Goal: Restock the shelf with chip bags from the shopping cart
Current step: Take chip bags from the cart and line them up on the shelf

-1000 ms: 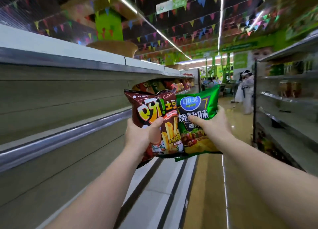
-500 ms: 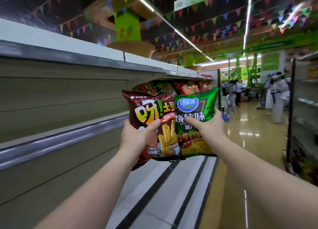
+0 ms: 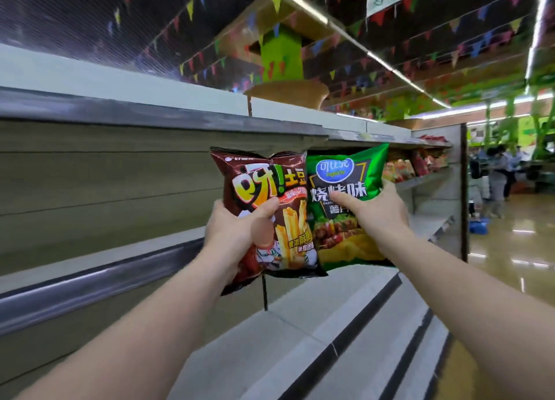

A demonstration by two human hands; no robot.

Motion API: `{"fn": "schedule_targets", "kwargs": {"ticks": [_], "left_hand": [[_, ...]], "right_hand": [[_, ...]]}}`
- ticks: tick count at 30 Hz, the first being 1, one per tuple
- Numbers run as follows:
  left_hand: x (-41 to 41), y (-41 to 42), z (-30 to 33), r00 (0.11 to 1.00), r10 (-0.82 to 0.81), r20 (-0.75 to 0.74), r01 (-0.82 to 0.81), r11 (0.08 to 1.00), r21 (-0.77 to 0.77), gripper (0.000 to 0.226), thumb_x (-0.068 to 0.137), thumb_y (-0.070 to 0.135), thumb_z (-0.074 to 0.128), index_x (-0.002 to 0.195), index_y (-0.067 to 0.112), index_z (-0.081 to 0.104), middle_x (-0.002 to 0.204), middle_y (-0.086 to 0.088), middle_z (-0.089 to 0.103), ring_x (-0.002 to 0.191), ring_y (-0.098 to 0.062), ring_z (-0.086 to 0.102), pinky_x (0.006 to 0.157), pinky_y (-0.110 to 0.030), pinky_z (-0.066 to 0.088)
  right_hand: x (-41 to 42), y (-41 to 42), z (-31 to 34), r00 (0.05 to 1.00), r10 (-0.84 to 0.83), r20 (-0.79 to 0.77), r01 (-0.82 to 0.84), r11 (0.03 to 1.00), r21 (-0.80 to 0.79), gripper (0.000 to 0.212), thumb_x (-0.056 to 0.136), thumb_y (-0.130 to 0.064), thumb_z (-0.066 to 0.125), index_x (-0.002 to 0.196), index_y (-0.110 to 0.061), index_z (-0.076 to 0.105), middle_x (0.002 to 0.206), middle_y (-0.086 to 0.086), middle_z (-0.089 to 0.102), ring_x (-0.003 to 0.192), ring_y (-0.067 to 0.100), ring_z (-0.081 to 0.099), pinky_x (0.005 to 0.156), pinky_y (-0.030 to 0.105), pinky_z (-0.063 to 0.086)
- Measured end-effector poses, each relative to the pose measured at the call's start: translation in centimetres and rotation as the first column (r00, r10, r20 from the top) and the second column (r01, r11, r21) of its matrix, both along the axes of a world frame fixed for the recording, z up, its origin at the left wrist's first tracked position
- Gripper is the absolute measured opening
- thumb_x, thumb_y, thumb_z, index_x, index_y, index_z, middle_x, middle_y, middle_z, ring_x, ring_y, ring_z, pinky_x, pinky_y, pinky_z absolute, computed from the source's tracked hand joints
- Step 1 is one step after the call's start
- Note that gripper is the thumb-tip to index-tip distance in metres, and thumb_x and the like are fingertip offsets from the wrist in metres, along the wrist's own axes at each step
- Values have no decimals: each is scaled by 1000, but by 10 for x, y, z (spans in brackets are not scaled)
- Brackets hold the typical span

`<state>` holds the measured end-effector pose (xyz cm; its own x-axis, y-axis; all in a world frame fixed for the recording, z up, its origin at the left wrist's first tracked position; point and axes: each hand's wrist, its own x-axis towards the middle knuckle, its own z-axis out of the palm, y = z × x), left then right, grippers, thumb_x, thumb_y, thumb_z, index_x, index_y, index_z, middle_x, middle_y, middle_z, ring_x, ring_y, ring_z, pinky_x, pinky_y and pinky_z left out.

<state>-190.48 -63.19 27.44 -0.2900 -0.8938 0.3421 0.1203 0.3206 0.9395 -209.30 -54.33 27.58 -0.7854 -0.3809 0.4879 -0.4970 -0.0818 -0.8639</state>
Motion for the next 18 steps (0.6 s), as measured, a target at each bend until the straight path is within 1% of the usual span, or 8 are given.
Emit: {"fn": "schedule_targets", "kwargs": {"ticks": [2,4,6,9,12,15,16,18], "left_hand": [[-10,-14,2,1000,7,-3,-7,1000,-6,73,54,50,86,114,21,55,106,-2,69,93,-28,68,85,-49,55],[-20,-28,5,1000,2,1,-2,1000,-5,67,57,48,85,112,22,56,106,-2,69,94,-27,67,86,-48,54],[-27,-42,11,1000,-10,-2,10,1000,-12,61,58,47,85,107,23,58,104,-2,70,92,-28,68,86,-47,54],[-35,-59,21,999,-34,9,34,999,-6,68,57,49,85,112,19,60,104,-4,70,88,-26,70,84,-44,56],[-42,-70,32,998,-33,53,34,999,-8,74,51,53,86,111,19,61,102,-4,71,88,-27,70,85,-44,55],[-47,-77,38,995,-49,84,49,999,5,82,40,54,86,110,19,62,100,-6,72,87,-29,71,86,-45,54],[-48,-80,40,995,-50,90,49,999,18,79,41,53,87,108,19,63,99,-7,73,86,-30,71,86,-46,55],[-49,-83,43,994,-44,105,41,999,35,64,52,48,87,104,17,65,95,-9,74,83,-31,72,84,-47,55]], "right_hand": [[-11,-19,2,1000,7,-7,-7,1000,0,91,56,-54,81,130,-14,45,120,4,61,111,25,55,97,36,43],[-18,-36,8,1000,13,-17,-13,1000,14,91,53,-57,81,127,-16,48,116,2,63,108,24,58,96,41,45],[-26,-52,17,999,27,-21,-27,1000,17,88,49,-60,81,120,-16,51,111,0,64,103,23,59,94,42,47],[-40,-72,28,998,52,-26,-52,998,21,94,35,-70,73,113,-18,58,106,-1,66,99,22,62,92,41,49],[-55,-89,36,995,95,20,-96,995,28,90,35,-69,75,108,-18,62,104,1,67,96,22,62,90,39,50],[-68,-107,39,978,183,96,-184,983,-1,96,20,-69,75,100,-16,66,98,4,70,91,27,66,88,43,53],[-73,-113,40,971,209,115,-210,978,0,98,18,-69,76,100,-14,67,97,5,71,90,28,67,87,43,53],[-80,-127,43,960,241,143,-245,969,15,105,16,-70,76,102,-12,66,98,7,70,89,29,67,86,43,54]]}}
